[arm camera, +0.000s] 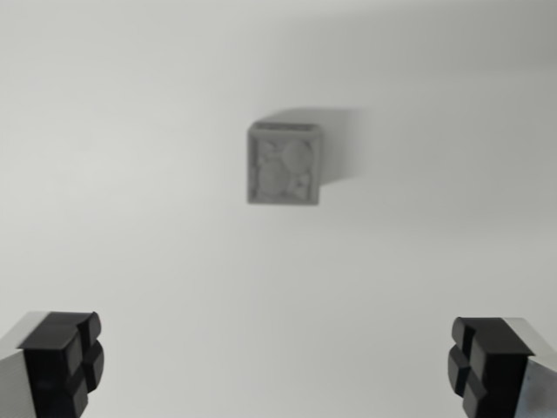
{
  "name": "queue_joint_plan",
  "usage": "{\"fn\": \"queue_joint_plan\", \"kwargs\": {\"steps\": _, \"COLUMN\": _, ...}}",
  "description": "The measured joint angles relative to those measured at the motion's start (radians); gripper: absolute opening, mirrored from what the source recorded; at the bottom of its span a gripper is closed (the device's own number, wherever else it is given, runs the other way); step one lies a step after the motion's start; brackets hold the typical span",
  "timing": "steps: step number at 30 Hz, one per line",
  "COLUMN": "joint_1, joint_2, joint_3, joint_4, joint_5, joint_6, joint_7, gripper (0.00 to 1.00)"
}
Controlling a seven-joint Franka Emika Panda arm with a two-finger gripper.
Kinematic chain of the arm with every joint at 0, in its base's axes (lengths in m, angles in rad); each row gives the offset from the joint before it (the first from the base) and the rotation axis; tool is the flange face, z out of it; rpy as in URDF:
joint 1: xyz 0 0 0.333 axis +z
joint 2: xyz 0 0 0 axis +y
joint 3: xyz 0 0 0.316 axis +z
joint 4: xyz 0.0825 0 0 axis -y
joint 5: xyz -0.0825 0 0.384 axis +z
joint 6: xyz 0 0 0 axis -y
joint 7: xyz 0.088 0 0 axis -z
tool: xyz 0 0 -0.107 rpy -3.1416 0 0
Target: Destack cube
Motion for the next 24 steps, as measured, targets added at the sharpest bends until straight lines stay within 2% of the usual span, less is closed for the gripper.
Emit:
{"fn": "queue_joint_plan", "kwargs": {"steps": 13, "joint_1": 0.0, "joint_2": -0.024, "joint_3": -0.001, "joint_4": 0.044, "joint_5": -0.004, "joint_6": -0.068, "joint_7": 0.003, "gripper": 1.0}}
{"fn": "queue_joint_plan", "kwargs": {"steps": 24, "joint_1": 0.0, "joint_2": -0.029, "joint_3": -0.001, "joint_4": 0.054, "joint_5": -0.005, "joint_6": -0.084, "joint_7": 0.003, "gripper": 1.0}}
